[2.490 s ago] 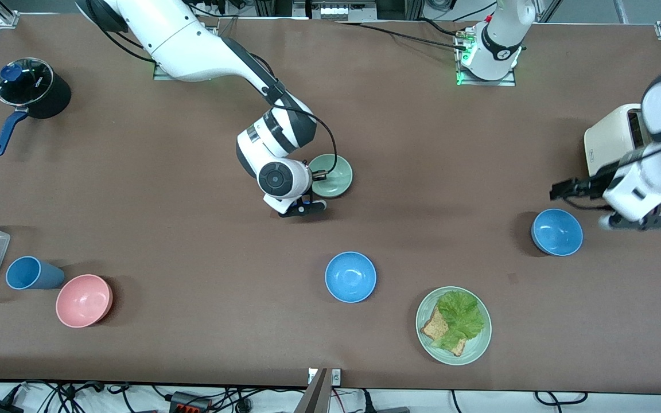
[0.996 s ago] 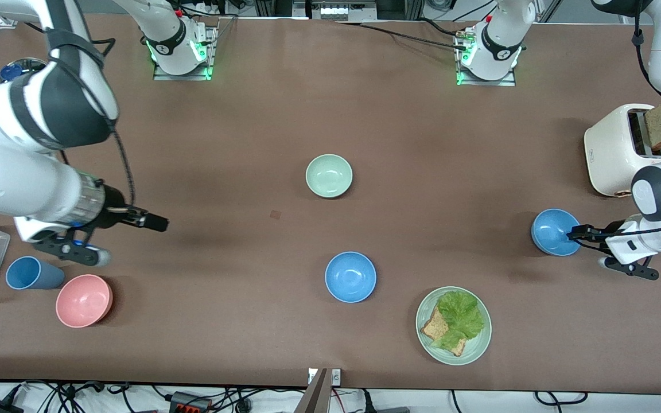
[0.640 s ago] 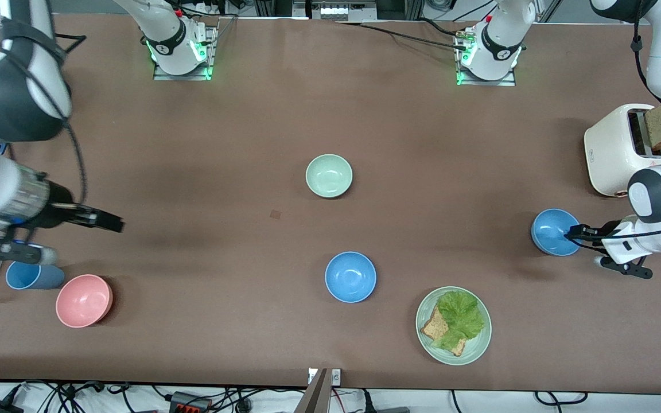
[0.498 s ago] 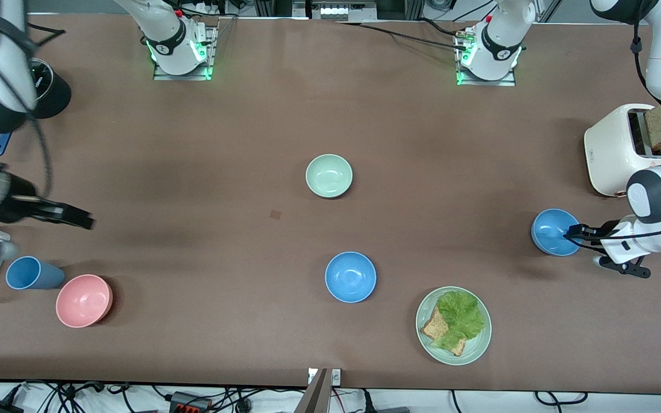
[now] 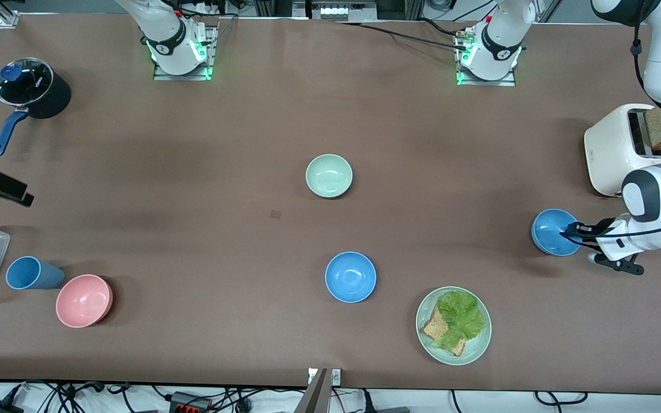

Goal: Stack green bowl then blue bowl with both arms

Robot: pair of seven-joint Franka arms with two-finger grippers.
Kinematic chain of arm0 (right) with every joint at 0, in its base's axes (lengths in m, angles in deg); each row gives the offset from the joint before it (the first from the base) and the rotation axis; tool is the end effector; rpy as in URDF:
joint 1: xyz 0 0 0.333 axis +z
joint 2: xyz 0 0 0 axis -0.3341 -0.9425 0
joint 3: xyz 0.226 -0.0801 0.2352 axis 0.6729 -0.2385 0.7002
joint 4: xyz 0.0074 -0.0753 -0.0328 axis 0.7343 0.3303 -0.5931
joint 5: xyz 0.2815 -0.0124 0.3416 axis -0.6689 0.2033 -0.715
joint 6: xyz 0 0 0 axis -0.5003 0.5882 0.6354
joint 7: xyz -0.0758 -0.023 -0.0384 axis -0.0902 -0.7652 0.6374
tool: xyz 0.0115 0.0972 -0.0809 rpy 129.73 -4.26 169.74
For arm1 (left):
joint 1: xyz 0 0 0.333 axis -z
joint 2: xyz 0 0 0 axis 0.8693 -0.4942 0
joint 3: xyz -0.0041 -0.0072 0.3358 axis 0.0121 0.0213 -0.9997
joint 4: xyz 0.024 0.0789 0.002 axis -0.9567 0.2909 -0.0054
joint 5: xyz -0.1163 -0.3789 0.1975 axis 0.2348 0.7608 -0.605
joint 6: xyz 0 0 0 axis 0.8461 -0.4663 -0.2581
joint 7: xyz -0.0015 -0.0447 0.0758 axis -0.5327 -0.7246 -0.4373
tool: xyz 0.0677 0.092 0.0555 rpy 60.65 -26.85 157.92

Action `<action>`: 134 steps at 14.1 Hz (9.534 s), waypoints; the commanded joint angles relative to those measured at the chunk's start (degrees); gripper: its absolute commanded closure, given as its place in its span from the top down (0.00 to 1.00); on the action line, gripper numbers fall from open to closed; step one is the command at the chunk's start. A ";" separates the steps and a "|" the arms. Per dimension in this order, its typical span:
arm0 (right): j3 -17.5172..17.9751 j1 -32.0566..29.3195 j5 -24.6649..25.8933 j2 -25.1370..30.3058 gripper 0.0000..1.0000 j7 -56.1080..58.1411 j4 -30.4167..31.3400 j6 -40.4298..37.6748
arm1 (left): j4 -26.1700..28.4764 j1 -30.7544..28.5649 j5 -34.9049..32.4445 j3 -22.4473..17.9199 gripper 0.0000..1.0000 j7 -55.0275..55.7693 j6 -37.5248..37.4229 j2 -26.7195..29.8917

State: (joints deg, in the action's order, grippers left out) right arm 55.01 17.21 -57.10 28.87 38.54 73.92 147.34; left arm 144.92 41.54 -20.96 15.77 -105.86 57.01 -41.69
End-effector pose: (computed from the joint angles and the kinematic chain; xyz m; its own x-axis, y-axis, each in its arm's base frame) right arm 0.7001 -0.0393 0.6024 0.9955 -0.0847 0.0413 -0.0847 -0.9964 -0.0033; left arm 0.6851 0.1983 0.1534 0.9554 -0.2478 -0.1604 -0.2329 -0.9667 0.1058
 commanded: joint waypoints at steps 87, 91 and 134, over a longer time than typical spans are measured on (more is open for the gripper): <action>0.11 -0.76 2.05 18.71 1.00 4.88 26.98 6.17 | 15.99 21.74 -11.52 39.74 0.10 98.94 13.63 6.98; 0.11 -0.76 2.05 18.79 1.00 4.88 26.98 6.17 | 14.50 20.86 -11.52 39.83 0.11 98.76 11.10 7.59; 0.55 -0.24 2.22 19.14 1.00 4.88 26.98 8.10 | -7.74 14.98 2.00 7.23 1.00 33.81 -32.25 31.23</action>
State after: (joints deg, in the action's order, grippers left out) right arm 55.20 17.18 -55.32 47.30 42.62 100.61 155.09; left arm 135.47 56.37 -21.03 24.75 -71.50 25.19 -12.78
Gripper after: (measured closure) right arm 0.000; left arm 0.000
